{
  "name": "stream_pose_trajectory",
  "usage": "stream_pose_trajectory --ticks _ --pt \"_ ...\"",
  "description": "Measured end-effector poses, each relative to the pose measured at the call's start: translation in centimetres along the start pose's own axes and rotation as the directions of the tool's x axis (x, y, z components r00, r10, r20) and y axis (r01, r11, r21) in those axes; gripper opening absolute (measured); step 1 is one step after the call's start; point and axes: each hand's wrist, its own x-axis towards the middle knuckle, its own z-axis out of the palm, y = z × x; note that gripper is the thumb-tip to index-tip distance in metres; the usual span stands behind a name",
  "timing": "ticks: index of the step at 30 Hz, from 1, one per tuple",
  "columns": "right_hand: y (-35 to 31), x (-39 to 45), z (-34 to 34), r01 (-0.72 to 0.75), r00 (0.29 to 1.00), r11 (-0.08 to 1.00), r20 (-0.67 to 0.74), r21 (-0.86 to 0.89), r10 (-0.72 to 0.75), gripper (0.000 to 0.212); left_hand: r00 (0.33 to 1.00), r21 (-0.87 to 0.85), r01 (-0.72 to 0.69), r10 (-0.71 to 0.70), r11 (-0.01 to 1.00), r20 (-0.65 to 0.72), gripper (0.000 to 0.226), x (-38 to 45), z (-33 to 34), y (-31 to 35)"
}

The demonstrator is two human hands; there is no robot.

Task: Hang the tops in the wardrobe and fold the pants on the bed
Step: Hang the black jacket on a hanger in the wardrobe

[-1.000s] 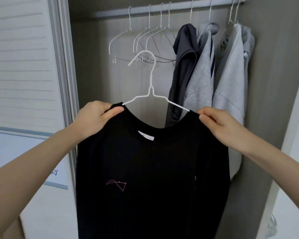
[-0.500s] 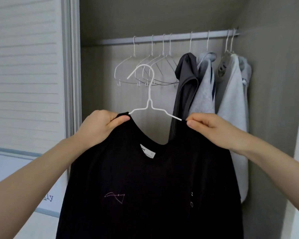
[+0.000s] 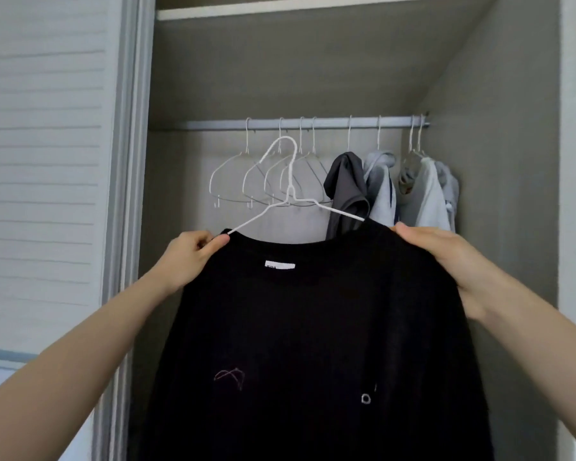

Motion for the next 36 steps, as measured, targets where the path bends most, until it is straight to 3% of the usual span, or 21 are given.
stream_pose_trajectory --ticks 5,8,13,16,21,23,28,31,34,36 --pt "-3.9 -1.6 -0.3 0.001 0.996 0.979 -0.090 0.205 0.018 0.024 0.965 -0.283 0.195 -0.131 0.939 0.229 0.037 3.2 3.9 -0.3" --pt "-5.8 -1.7 -0.5 0.051 0.989 0.969 -0.147 0.241 -0.016 0.023 0.952 -0.354 0.240 -0.147 0.904 0.270 0.018 4.7 6.8 0.1" --pt "-8.2 1.8 1.1 0.069 0.974 0.994 -0.220 0.090 -0.048 0.023 0.910 -0.307 0.092 0.045 0.947 0.412 0.062 5.4 10.1 4.4" --pt "-9.1 5.6 3.5 0.144 0.948 0.989 -0.291 0.028 -0.130 0.021 0.876 -0.305 -0.063 0.199 0.950 0.438 0.059 5.5 10.3 7.7" --pt "-8.5 13.7 7.2 0.248 0.857 0.956 -0.425 -0.157 -0.292 0.016 0.866 -0.682 0.044 0.311 0.730 0.390 0.050 4.6 7.6 12.1" --pt "-8.1 16.7 8.2 0.253 0.819 0.932 -0.455 -0.259 -0.349 0.022 0.884 -0.727 0.052 0.308 0.685 0.353 0.050 4.1 6.7 12.6" --pt "-6.1 22.7 9.9 0.234 0.799 0.884 -0.438 -0.404 -0.411 0.028 0.924 -0.517 -0.126 0.291 0.846 0.250 0.103 4.2 8.1 10.5" --pt "-5.3 24.9 10.5 0.228 0.802 0.890 -0.442 -0.394 -0.401 0.008 0.958 -0.459 -0.055 0.177 0.887 0.227 0.105 4.7 9.0 9.4" --pt "-5.3 27.0 9.8 0.200 0.789 0.884 -0.466 -0.422 -0.401 0.019 0.995 -0.259 0.010 0.015 0.966 0.095 0.060 5.3 9.9 7.7" --pt "-5.3 27.8 8.8 0.157 0.793 0.861 -0.458 -0.484 -0.402 0.011 1.000 -0.136 0.005 -0.002 0.991 0.019 0.020 5.7 10.3 6.0"
